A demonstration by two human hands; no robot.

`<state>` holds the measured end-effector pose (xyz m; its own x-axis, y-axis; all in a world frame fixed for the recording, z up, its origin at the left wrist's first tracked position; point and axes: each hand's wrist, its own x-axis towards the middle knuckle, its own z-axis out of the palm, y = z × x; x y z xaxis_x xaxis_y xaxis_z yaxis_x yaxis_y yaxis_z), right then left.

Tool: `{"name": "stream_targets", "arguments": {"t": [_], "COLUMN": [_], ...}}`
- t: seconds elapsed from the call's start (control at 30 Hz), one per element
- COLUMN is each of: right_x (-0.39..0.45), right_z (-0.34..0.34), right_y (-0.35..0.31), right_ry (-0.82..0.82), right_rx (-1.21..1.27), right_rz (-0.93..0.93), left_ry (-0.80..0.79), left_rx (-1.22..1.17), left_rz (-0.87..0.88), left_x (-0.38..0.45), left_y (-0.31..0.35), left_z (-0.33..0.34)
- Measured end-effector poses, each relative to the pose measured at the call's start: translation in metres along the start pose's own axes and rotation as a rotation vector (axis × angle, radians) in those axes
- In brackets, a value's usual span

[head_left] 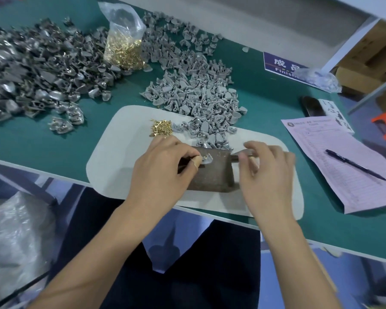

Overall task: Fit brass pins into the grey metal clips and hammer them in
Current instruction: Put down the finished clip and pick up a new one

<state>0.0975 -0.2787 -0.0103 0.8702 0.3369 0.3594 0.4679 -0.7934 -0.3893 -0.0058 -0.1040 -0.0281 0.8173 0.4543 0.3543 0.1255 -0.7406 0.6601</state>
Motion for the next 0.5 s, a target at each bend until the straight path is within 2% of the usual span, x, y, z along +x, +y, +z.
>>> {"name": "stream_targets", "arguments": {"t": [0.13,0.37,0.5], "right_x": [0.016,0.026,0.028], "right_z": [0.016,0.055,0.077], "right_y": [-0.052,-0.125,-0.165], "right_ry": [-0.191,-0.368,-0.481], "right_rx": [0.334,0.306,0.251], "right_rz": [-0.212,-0.461,-0.523], "left_ry": [0.074,0.204,0.239], "left_rx": [0.035,0.115,0.122], "left_rz": [-0.017,-0.155,-0.218], "left_x": [0.002,-0.007,-0.018], "left_y": [-0.018,-0.068,-0.096], "left_z": [-0.018,-0.065,-0.086]}}
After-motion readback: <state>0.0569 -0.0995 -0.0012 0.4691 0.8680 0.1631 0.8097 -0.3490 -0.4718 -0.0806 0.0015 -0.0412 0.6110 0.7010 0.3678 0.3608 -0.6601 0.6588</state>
